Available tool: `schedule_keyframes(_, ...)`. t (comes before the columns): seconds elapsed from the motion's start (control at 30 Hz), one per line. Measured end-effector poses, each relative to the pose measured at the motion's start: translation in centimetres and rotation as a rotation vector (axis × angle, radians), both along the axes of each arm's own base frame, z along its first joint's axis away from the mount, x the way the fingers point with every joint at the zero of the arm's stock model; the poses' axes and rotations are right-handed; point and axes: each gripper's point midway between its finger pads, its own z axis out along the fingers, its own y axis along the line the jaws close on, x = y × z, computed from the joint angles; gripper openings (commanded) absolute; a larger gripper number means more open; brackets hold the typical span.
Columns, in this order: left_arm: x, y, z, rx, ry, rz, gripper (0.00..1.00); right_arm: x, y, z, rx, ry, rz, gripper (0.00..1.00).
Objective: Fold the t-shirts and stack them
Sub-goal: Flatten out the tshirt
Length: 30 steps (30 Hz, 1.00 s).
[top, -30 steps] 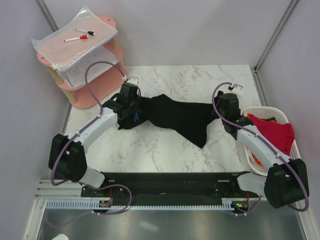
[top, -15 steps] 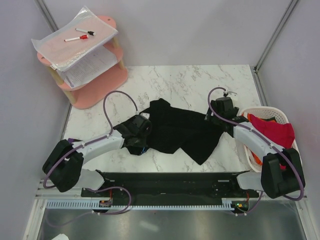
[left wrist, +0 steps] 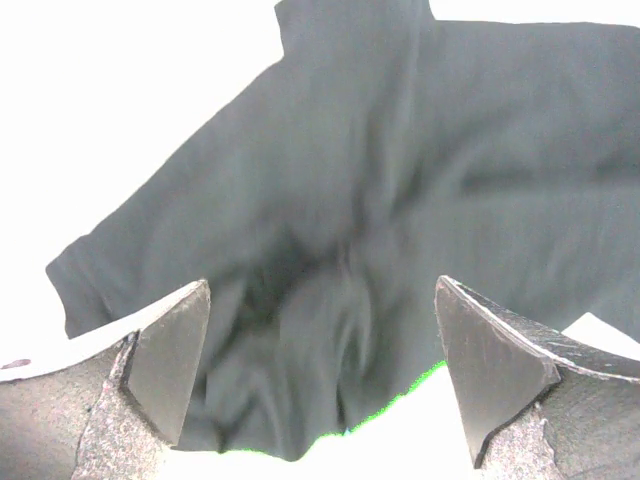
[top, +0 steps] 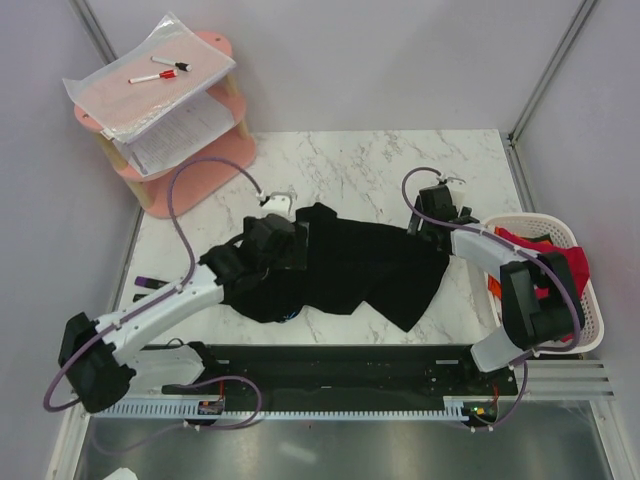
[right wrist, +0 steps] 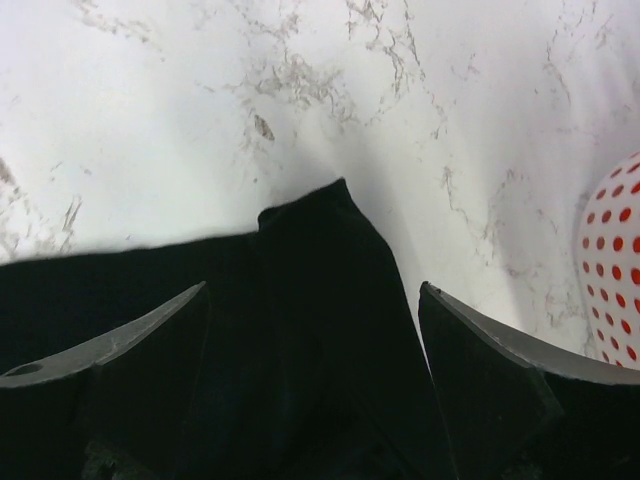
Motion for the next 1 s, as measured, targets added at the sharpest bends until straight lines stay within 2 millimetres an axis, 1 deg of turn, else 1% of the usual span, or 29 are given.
schedule_keyframes(0.07,2.6,-1.0,1.3,0.039,-0.036,0.019,1.00,0.6,-0.1,-0.6,-0.015,0.015,-0.008,0.90)
schedule_keyframes(0.1,4.1,-1.8,1.7,0.060,-0.050,0.025,1.00,0.9,-0.1,-0.8,-0.022,0.019,-0.010,0.88)
schedule_keyframes(0.17,6.3,-2.7,1.4,0.100,-0.051,0.031,1.00,1.4,-0.2,-1.1,-0.033,0.027,-0.011,0.86)
schedule_keyframes(0.23,8.1,-3.2,0.2,0.141,-0.030,0.031,1.00,1.7,-0.2,-1.1,-0.040,0.028,-0.011,0.81)
schedule_keyframes(0.27,8.8,-3.1,-0.6,0.162,-0.011,0.033,1.00,2.0,-0.2,-1.0,-0.047,0.027,-0.013,0.74)
schedule_keyframes(0.3,9.2,-3.0,-1.0,0.171,-0.003,0.037,1.00,2.1,-0.3,-1.0,-0.053,0.027,-0.014,0.61)
schedule_keyframes(0.37,10.8,-2.4,-2.2,0.183,0.034,0.049,1.00,2.5,-0.5,-1.0,-0.069,0.030,-0.020,0.47)
schedule_keyframes(0.4,11.5,-2.0,-2.6,0.184,0.045,0.059,1.00,2.6,-0.5,-1.1,-0.074,0.033,-0.022,0.28)
schedule_keyframes(0.47,13.6,-1.1,-3.3,0.169,0.077,0.079,1.00,2.7,-0.6,-1.6,-0.082,0.044,-0.030,0.06)
schedule_keyframes(0.5,14.4,-0.8,-3.7,0.163,0.088,0.087,1.00,2.7,-0.7,-1.8,-0.091,0.054,-0.022,0.00)
schedule_keyframes(0.57,16.6,0.2,-4.7,0.145,0.120,0.103,1.00,2.7,-0.7,-2.5,-0.095,0.070,-0.024,0.00)
schedule_keyframes(0.63,18.1,0.7,-5.6,0.130,0.145,0.104,1.00,2.7,-0.6,-2.8,-0.096,0.080,-0.020,0.00)
schedule_keyframes(0.7,19.5,0.5,-6.7,0.110,0.173,0.088,1.00,2.8,-0.5,-2.7,-0.095,0.079,-0.018,0.00)
schedule_keyframes(0.77,20.5,-0.2,-7.8,0.088,0.199,0.057,1.00,3.3,-0.4,-2.3,-0.092,0.065,-0.015,0.00)
schedule_keyframes(0.9,20.9,-2.1,-9.9,0.042,0.258,-0.021,0.99,4.2,0.0,-0.8,-0.079,0.028,-0.005,0.00)
schedule_keyframes(1.0,20.8,-3.4,-10.8,0.011,0.295,-0.067,0.92,4.7,0.4,1.0,-0.055,-0.016,0.010,0.00)
